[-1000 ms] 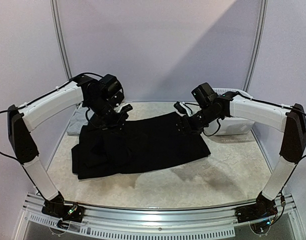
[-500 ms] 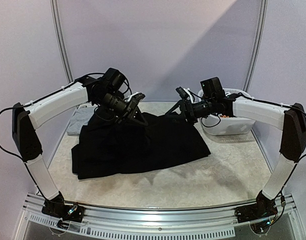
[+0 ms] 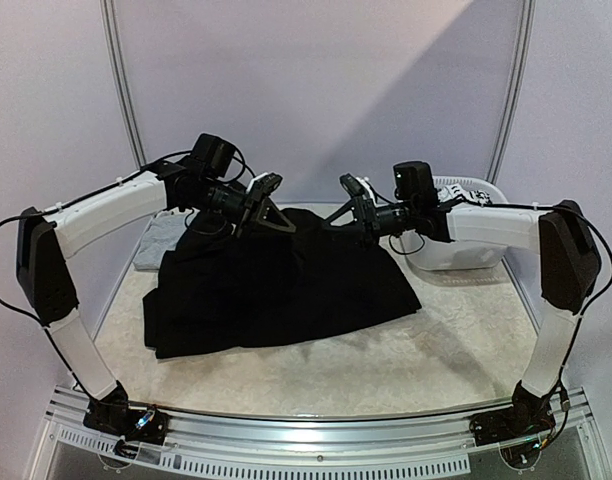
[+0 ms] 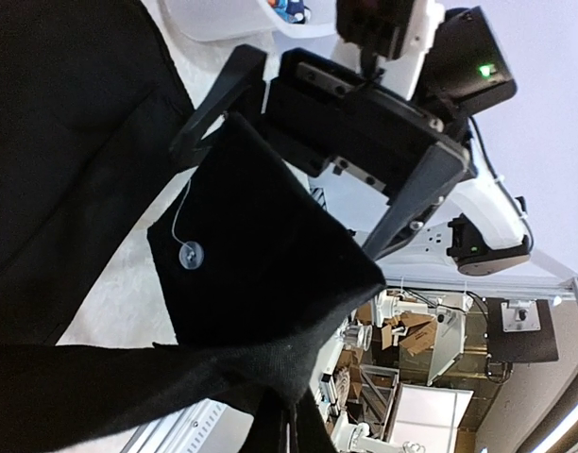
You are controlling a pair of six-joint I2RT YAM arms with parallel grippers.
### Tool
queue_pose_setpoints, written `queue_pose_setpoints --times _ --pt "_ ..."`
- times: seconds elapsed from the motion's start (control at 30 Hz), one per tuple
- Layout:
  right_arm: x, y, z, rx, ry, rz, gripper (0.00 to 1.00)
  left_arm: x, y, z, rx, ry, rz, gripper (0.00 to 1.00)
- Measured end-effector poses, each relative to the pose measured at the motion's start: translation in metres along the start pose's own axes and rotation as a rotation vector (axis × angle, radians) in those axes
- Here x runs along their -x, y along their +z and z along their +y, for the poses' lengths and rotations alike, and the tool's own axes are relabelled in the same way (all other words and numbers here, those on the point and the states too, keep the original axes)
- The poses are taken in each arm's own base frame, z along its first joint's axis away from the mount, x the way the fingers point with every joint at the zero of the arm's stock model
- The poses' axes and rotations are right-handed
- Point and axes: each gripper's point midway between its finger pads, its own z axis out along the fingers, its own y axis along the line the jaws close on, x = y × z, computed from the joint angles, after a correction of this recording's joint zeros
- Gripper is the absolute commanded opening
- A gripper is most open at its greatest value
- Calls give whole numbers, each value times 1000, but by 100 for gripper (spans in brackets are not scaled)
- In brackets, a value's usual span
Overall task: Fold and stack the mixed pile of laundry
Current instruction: Smooth out the 1/3-folded shirt at the center of the board.
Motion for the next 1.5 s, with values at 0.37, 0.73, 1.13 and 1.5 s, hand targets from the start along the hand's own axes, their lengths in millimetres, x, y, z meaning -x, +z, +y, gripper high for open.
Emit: queue_pose_setpoints --times 0.37,0.73,1.13,1.5 --pt "3 15 6 58 -9 17 39 3 -2 -2 -35 -3 -10 0" --pt "7 16 3 30 55 10 0 6 -12 31 55 -66 -41 40" --pt "-2 -16 -35 -449 241 65 0 -29 -69 100 492 -110 -92 51" --pt "-11 -51 -14 -642 306 145 0 -106 -96 187 811 -223 43 24"
